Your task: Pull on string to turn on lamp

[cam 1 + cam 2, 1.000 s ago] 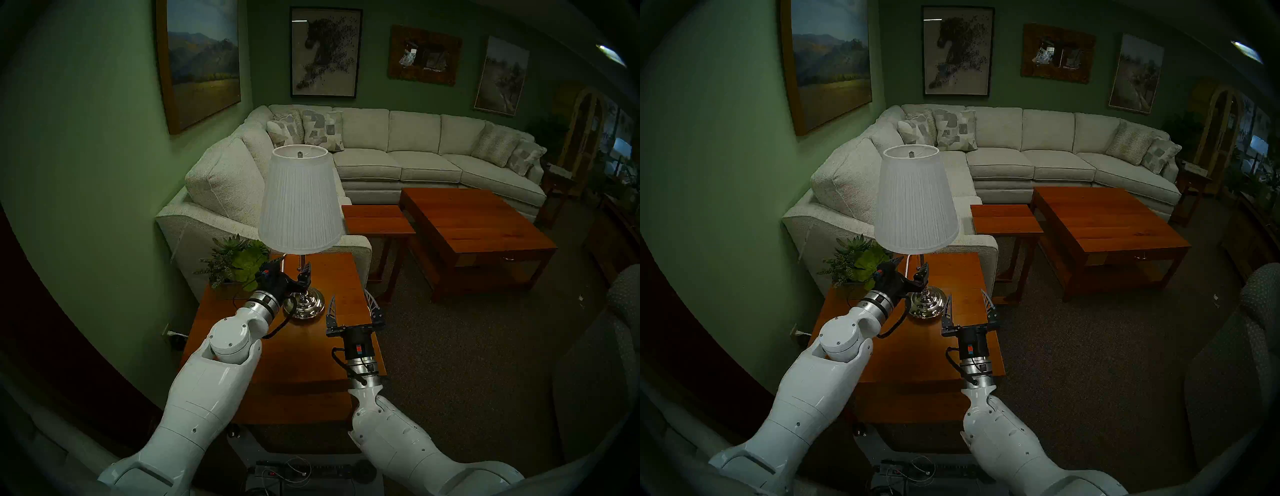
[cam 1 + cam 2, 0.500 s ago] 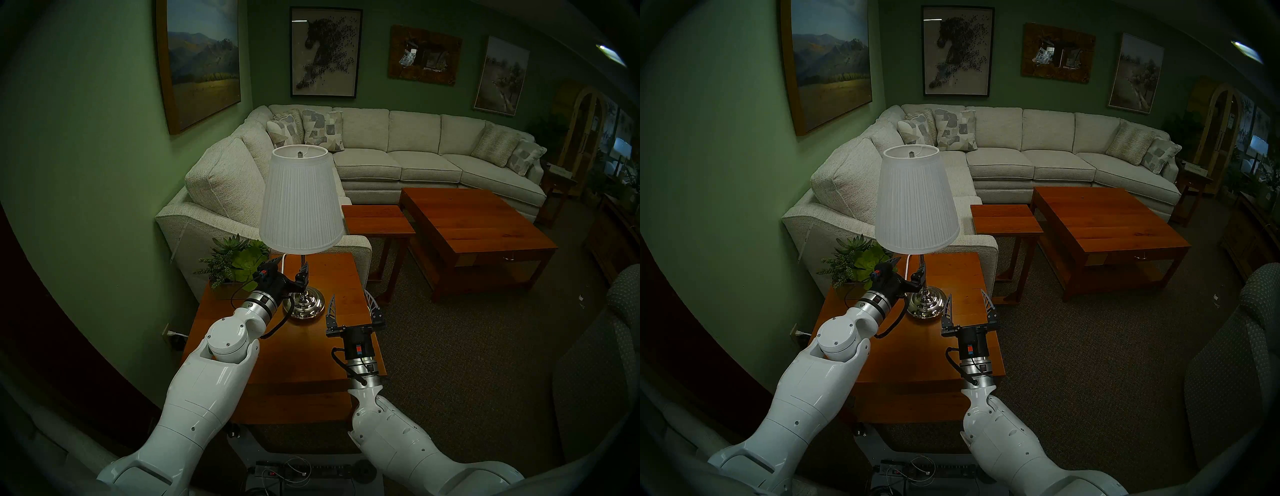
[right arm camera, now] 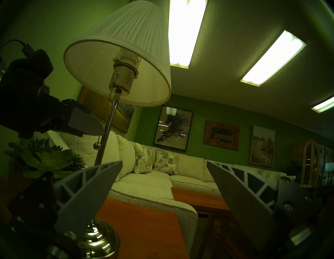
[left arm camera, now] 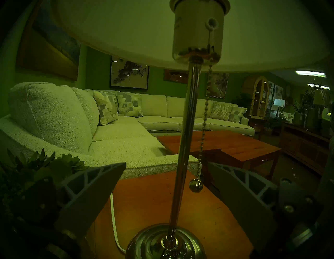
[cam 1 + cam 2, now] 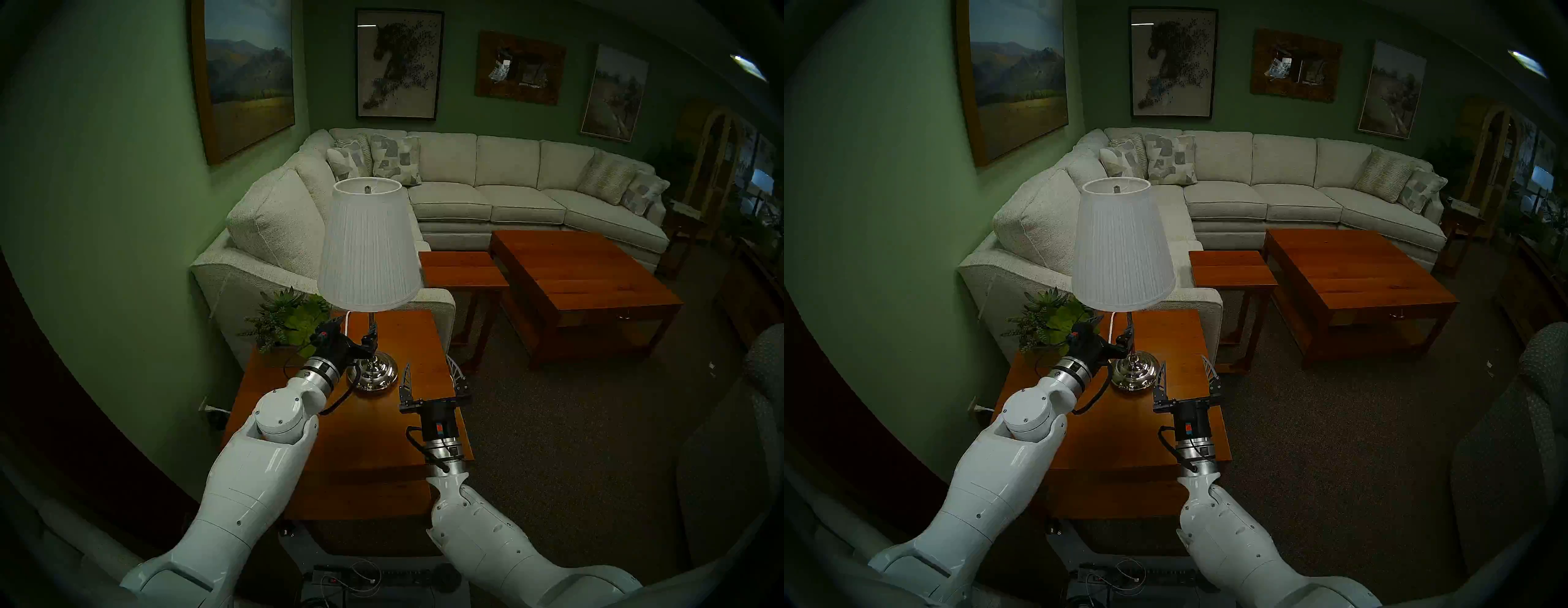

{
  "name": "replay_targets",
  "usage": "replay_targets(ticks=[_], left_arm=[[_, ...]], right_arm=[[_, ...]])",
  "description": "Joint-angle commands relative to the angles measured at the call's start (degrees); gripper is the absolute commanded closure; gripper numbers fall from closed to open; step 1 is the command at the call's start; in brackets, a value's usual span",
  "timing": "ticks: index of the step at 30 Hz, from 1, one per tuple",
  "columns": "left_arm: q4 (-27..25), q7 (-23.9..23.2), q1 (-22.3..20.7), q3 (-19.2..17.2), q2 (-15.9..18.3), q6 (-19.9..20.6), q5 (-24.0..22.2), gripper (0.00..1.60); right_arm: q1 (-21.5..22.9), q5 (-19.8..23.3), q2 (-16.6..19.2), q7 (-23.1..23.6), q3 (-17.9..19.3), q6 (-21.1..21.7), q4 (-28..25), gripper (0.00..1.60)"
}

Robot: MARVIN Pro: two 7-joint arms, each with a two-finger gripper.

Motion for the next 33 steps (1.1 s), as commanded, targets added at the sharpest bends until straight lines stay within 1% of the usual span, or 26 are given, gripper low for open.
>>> replay_targets(ticks=[1,8,9,10,11,12,13,14,15,16,19,21,24,25,26,27,33], left_arm=[[1.0,-0.6,-4.2,0.5,-1.1,-1.6,0.3,0.0],[2.3,-0.7,-5.3,0.9,-1.6,-2.1,0.7,0.01],[2.4,-0.7,-5.3,0.9,-1.6,-2.2,0.8,0.28],[2.4,-0.7,-5.3,0.9,-1.6,-2.2,0.8,0.28],[2.7,-0.8,-5.4,0.8,-1.6,-2.5,0.9,0.42],[2.6,-0.8,-5.4,0.8,-1.6,-2.7,1.0,0.46],[2.6,-0.9,-5.4,0.7,-1.5,-2.8,1.0,0.6],[2.5,-0.9,-5.3,0.7,-1.5,-2.9,1.0,0.7],[2.4,-0.9,-5.2,0.6,-1.5,-3.0,1.0,0.88],[2.2,-1.0,-5.1,0.6,-1.3,-3.2,1.2,0.93],[1.8,-1.1,-4.6,0.4,-1.3,-3.3,1.3,0.93],[1.6,-1.0,-4.3,0.3,-1.3,-3.5,1.3,0.82],[1.3,-1.2,-4.1,0.1,-1.3,-3.5,1.4,0.85],[1.2,-1.3,-4.0,0.0,-1.3,-3.5,1.3,1.28],[1.1,-1.4,-3.9,-0.1,-1.3,-3.4,1.3,1.49],[0.9,-1.4,-3.7,-0.1,-1.2,-3.4,1.3,1.6],[-0.5,-1.9,-2.1,-0.4,-0.6,-3.1,1.2,1.6]], right_arm=[[1.0,0.0,-0.2,-0.1,0.1,-0.3,-1.6,0.0],[1.0,0.0,-0.2,-0.1,0.1,-0.3,-1.6,0.0],[1.0,0.0,-0.2,-0.1,0.1,-0.3,-1.6,0.0],[1.0,0.0,-0.2,-0.1,0.1,-0.3,-1.6,0.0],[1.0,0.0,-0.2,-0.1,0.1,-0.3,-1.6,0.0],[1.0,0.0,-0.2,-0.1,0.1,-0.3,-1.6,0.0],[1.0,0.0,-0.2,-0.1,0.1,-0.3,-1.6,0.0],[1.0,0.0,-0.2,-0.1,0.1,-0.3,-1.6,0.0],[1.0,0.0,-0.2,-0.1,0.1,-0.3,-1.6,0.0],[1.0,0.0,-0.2,-0.1,0.1,-0.3,-1.6,0.0],[1.0,0.0,-0.2,-0.1,0.1,-0.3,-1.6,0.0],[1.0,0.0,-0.2,-0.1,0.1,-0.3,-1.6,0.0],[1.0,0.0,-0.2,-0.1,0.1,-0.3,-1.6,0.0],[1.0,0.0,-0.2,-0.1,0.1,-0.3,-1.7,0.0],[1.0,0.0,-0.1,-0.1,0.1,-0.3,-1.7,0.0],[1.0,0.0,-0.1,-0.1,0.1,-0.3,-1.7,0.0],[0.9,0.1,-0.1,-0.1,0.1,-0.3,-1.7,0.0]])
